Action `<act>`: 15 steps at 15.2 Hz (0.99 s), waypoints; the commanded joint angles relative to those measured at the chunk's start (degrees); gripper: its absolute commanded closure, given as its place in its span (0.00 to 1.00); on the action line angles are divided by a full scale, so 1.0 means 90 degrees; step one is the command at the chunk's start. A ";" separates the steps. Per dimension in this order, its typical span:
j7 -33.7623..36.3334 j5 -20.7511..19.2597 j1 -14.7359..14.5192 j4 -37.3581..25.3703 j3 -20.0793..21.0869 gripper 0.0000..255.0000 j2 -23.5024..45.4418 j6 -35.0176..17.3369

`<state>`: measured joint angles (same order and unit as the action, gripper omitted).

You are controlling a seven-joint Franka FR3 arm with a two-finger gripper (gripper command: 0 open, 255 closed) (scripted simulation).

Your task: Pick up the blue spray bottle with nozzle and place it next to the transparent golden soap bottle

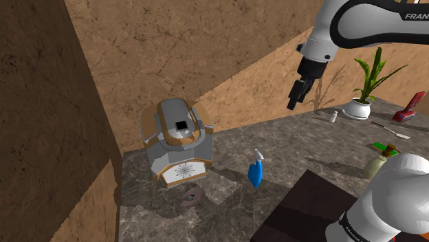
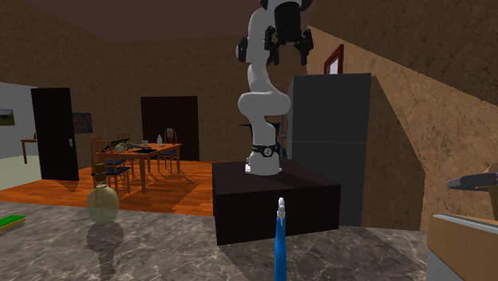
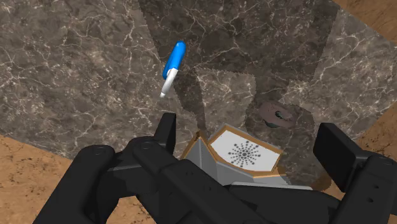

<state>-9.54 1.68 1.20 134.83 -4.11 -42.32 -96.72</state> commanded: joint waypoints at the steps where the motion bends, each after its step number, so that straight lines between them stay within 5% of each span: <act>1: 0.0000 0.0000 0.0000 0.0000 0.0000 0.00 0.0000 0.0000; 15: 0.0644 -0.0285 0.0288 0.1454 0.0163 0.00 0.1854 -0.3006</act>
<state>-4.53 -0.76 3.72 147.31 -2.95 -27.47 -121.42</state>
